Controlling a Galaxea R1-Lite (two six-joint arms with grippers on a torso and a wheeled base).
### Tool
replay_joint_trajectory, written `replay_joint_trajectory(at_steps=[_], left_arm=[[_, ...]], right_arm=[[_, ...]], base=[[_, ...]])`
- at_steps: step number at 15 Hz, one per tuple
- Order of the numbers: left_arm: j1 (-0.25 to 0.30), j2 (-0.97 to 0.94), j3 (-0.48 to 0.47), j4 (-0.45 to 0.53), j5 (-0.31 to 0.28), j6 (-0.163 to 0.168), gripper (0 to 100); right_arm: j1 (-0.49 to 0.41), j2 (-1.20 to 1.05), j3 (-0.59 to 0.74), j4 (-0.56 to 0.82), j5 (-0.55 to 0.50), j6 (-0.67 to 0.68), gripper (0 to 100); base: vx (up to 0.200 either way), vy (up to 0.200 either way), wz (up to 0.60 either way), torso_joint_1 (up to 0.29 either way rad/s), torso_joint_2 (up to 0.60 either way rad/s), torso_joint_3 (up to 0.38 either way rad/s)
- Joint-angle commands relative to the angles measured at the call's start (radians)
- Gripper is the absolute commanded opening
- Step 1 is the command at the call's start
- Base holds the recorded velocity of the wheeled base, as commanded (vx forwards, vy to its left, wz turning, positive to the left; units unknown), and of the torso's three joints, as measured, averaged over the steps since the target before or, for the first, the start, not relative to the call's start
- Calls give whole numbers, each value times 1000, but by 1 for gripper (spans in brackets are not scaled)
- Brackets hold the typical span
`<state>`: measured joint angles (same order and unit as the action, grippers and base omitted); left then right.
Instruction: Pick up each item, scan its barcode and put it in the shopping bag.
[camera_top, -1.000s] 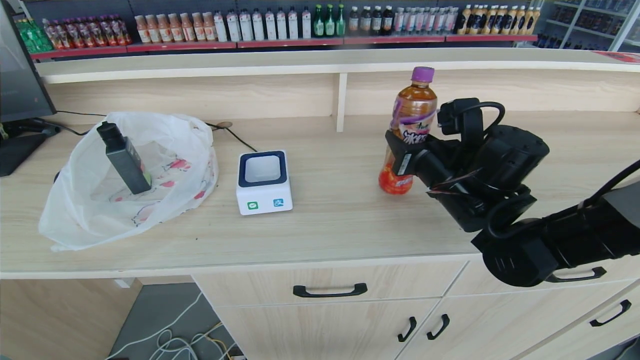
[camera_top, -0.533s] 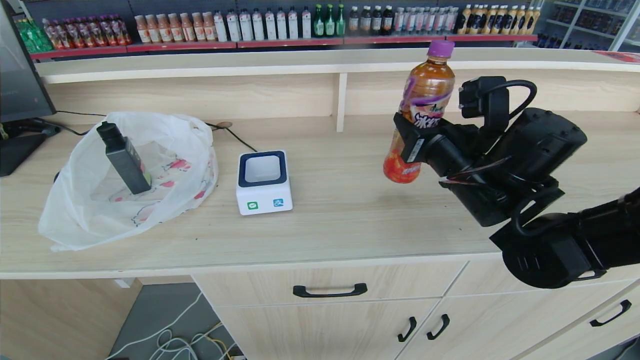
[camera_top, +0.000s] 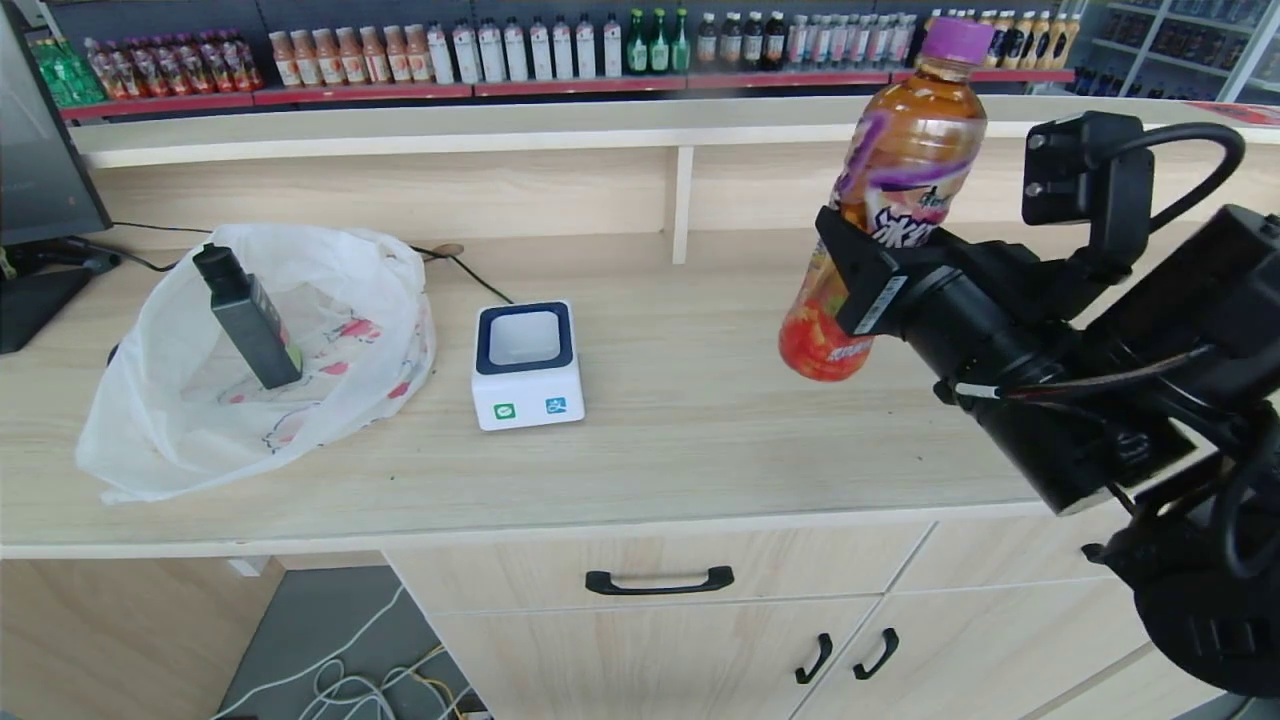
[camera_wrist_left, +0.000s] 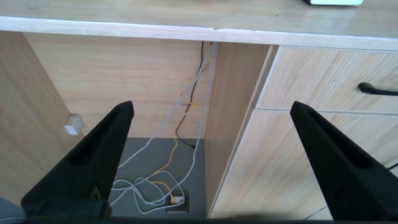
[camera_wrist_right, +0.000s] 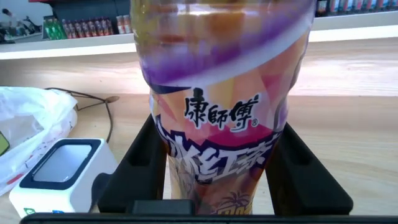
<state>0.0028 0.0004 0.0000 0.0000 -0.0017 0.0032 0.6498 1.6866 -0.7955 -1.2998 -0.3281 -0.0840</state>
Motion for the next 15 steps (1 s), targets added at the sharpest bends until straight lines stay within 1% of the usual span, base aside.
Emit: replay_joint_trajectory(at_steps=[1,5,7,9,15], left_arm=[[0,0,0,0,0,0,100],[0,0,0,0,0,0,100],[0,0,0,0,0,0,100],[0,0,0,0,0,0,100],[0,0,0,0,0,0,100]], right_arm=[[14,-107,104,-24,-6,-2,0],[19,-186,328,-110,-8,-16,0],[36,-191,395,-162,-8,-34,0],[67,-191,430,-187,-8,-60,0],[199,-168,434,-188,-9,-154,0]], base=[[0,0,0,0,0,0],[0,0,0,0,0,0],[0,0,0,0,0,0],[0,0,0,0,0,0],[0,0,0,0,0,0]])
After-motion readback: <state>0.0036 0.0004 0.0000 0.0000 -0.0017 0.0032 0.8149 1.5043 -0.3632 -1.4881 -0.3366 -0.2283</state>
